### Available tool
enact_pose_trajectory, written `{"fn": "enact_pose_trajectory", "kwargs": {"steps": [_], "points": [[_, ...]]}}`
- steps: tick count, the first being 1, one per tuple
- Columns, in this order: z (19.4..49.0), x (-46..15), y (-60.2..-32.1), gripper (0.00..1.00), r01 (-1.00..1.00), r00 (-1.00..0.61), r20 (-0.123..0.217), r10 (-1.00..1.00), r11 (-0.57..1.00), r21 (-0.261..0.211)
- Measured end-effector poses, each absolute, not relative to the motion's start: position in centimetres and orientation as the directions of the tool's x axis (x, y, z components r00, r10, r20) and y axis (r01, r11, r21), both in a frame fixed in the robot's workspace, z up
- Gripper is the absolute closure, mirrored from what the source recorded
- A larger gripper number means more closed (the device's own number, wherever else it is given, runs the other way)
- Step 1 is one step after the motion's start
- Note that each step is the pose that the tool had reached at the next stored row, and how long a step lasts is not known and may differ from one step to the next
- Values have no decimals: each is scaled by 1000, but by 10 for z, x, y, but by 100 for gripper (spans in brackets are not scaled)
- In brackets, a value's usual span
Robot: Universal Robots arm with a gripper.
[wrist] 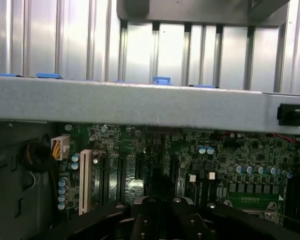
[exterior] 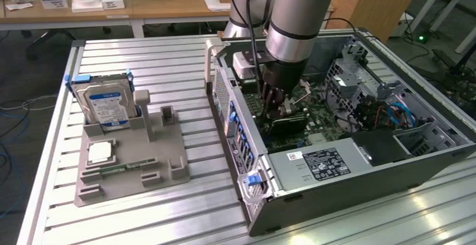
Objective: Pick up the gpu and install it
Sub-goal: 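Press down on the gpu until it lock into place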
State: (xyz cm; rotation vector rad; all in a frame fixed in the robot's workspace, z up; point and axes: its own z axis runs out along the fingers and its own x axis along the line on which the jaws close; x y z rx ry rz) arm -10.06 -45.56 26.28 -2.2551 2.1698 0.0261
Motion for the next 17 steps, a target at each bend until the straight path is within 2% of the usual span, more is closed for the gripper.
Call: {"fn": "enact_pose_trajectory", "kwargs": {"steps": [17], "points": [[269,-96,-455,89,-998,54,-22,-998,-54,10]]}}
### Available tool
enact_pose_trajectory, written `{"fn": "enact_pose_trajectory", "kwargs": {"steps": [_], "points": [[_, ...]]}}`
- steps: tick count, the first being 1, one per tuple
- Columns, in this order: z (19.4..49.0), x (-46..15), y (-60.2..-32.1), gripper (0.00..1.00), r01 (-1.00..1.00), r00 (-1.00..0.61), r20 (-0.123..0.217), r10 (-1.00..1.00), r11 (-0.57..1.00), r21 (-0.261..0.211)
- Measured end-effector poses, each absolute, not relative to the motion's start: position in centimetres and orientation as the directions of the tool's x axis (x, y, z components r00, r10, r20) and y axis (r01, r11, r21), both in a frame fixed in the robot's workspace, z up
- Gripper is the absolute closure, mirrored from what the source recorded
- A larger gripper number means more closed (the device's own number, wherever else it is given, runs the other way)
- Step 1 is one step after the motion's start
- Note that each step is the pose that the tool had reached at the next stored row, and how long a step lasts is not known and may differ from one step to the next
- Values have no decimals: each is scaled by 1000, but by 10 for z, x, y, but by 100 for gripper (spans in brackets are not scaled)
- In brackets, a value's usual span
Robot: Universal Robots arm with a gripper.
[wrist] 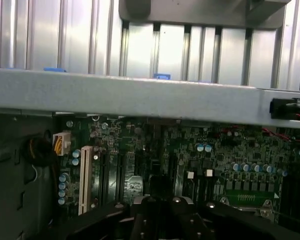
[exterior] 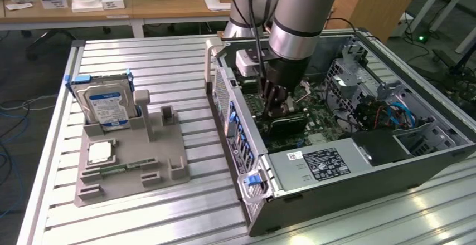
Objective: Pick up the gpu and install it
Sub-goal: 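Press down on the gpu until it lock into place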
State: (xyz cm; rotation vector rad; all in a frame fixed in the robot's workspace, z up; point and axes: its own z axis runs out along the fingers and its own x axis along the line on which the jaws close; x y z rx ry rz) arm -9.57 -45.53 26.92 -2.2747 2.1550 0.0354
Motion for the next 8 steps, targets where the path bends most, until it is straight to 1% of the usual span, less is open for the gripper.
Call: {"fn": "enact_pose_trajectory", "kwargs": {"steps": [8], "points": [[263,-81,-455,89,-998,68,-22,-997,-68,10]]}}
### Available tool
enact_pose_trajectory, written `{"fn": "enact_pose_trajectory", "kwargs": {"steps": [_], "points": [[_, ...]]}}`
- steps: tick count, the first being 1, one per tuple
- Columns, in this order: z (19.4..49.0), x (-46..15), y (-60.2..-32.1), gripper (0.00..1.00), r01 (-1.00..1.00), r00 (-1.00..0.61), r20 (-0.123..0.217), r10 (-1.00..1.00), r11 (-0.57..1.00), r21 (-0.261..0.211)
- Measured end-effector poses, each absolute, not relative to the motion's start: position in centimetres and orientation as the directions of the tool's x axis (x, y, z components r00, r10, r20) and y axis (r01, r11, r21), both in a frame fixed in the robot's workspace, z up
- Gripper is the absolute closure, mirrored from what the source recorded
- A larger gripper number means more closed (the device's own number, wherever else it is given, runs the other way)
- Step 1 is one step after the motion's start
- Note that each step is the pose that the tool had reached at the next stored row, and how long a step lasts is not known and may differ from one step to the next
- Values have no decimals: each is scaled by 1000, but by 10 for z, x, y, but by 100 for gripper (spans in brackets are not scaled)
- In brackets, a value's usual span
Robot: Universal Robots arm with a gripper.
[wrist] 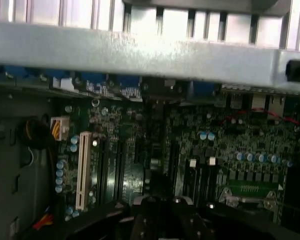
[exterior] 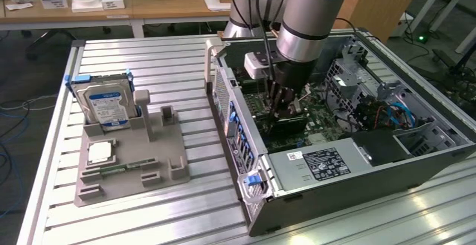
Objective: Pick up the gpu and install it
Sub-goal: 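Press down on the gpu until it lock into place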
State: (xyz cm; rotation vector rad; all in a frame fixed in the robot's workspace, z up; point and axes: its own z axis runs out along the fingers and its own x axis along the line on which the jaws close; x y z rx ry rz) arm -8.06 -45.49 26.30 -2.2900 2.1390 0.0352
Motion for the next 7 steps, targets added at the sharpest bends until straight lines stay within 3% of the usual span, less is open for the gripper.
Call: {"fn": "enact_pose_trajectory", "kwargs": {"steps": [7], "points": [[263,-81,-455,89,-998,68,-22,-997,-68,10]]}}
